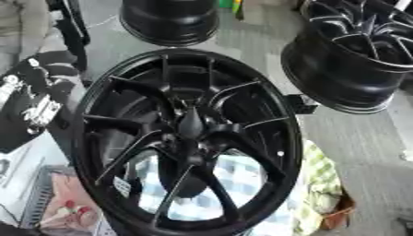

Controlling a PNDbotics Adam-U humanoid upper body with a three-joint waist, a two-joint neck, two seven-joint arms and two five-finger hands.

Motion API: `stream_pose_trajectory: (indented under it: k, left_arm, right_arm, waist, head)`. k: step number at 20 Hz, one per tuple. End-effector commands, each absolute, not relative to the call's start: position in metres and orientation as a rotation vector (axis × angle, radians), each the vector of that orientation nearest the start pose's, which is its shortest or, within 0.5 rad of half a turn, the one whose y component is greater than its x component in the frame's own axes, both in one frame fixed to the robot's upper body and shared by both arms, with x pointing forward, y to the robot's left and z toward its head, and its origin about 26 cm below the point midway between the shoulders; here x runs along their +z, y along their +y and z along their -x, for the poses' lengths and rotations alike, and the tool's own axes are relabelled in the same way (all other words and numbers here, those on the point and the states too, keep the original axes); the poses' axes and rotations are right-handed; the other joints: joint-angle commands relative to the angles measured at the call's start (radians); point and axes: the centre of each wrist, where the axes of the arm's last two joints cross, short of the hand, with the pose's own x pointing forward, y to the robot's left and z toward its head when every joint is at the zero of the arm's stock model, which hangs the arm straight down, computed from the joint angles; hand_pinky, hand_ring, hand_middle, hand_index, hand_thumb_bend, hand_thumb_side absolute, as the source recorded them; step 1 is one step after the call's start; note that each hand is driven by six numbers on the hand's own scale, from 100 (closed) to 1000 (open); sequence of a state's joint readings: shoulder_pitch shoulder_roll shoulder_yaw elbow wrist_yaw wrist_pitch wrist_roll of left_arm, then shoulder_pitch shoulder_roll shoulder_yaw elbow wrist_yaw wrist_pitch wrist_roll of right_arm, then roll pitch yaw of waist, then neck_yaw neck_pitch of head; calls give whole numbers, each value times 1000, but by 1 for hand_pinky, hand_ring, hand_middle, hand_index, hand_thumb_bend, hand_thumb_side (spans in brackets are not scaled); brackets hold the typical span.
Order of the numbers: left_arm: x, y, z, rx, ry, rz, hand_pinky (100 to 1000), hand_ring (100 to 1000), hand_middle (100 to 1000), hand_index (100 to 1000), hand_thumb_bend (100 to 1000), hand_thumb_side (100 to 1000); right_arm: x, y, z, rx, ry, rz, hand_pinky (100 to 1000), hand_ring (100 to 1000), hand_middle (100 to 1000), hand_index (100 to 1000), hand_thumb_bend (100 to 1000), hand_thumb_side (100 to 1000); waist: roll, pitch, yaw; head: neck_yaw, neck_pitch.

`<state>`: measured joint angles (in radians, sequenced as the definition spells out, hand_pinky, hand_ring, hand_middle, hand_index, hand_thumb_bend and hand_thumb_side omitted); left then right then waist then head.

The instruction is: Pull the pin out of the wheel hub.

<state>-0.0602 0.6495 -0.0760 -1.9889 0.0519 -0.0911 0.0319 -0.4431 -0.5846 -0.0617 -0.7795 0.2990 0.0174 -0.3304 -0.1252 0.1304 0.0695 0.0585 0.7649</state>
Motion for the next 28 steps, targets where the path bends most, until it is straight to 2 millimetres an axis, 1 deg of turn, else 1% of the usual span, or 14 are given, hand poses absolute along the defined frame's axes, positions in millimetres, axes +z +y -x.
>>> stream_pose_trajectory:
  k: [1,5,6,7,8,9,10,11,12,13,14,16,19,28]
  left_arm:
    - [165,315,-269,-671,-2061,-311,723,776,786,865,347,689]
    - [165,314,-270,-673,-2063,-308,723,776,786,865,348,689]
    - [165,314,-270,-673,-2063,-308,723,776,786,865,348,689]
    - [165,314,-270,-674,-2063,-309,723,776,786,865,347,689]
    - [166,314,-270,-674,-2063,-311,723,776,786,865,347,689]
    - [166,314,-270,-674,-2065,-311,723,776,786,865,347,688]
    - [166,314,-270,-675,-2066,-311,723,776,786,865,347,688]
    - [166,314,-270,-675,-2066,-310,723,776,786,865,347,689]
    - [166,314,-270,-675,-2066,-311,723,776,786,865,347,689]
    - [166,314,-270,-674,-2066,-311,723,776,786,865,347,689]
    - [166,315,-270,-673,-2066,-312,723,776,785,865,347,689]
    - [166,315,-270,-673,-2065,-313,723,776,785,865,347,689]
    - [166,315,-270,-673,-2066,-312,724,776,786,865,346,689]
    - [166,315,-270,-674,-2070,-314,724,777,786,865,346,689]
  right_arm:
    - [25,-470,-358,252,-1191,1090,363,393,499,707,100,177]
    - [26,-464,-370,264,-1181,1107,395,423,526,737,100,176]
    - [27,-461,-372,266,-1187,1114,416,447,553,761,100,194]
    - [28,-459,-375,269,-1196,1124,458,497,606,802,100,235]
    - [30,-457,-378,274,-1203,1134,508,550,616,810,100,244]
    - [31,-455,-380,278,-1214,1141,602,634,754,900,100,331]
    - [33,-454,-382,287,-1222,1153,664,703,800,929,124,371]
    - [36,-453,-383,296,-1230,1172,750,789,857,961,178,398]
    - [38,-452,-384,304,-1233,1196,767,808,871,969,194,406]
    - [39,-452,-385,308,-1236,1220,793,846,901,981,226,420]
    - [41,-452,-385,304,-1241,1244,801,861,918,989,239,433]
    - [41,-451,-385,291,-1247,1280,807,871,927,991,243,429]
    - [39,-452,-384,265,-1250,1311,800,861,921,987,227,435]
    - [35,-451,-382,240,-1262,1322,782,850,917,985,194,444]
  waist:
    - [7,-9,2]
    - [7,-8,6]
    - [7,-8,7]
    - [8,-7,8]
    - [8,-7,9]
    - [8,-6,9]
    - [8,-6,10]
    - [8,-6,10]
    - [9,-6,10]
    - [9,-6,10]
    - [9,-6,9]
    - [9,-6,7]
    - [10,-6,4]
    - [13,-3,1]
  head:
    - [0,5]
    - [-8,5]
    - [-10,5]
    - [-12,5]
    - [-14,5]
    - [-15,5]
    - [-16,5]
    - [-16,5]
    - [-16,5]
    - [-16,5]
    - [-16,5]
    - [-16,5]
    - [-14,5]
    - [-13,5]
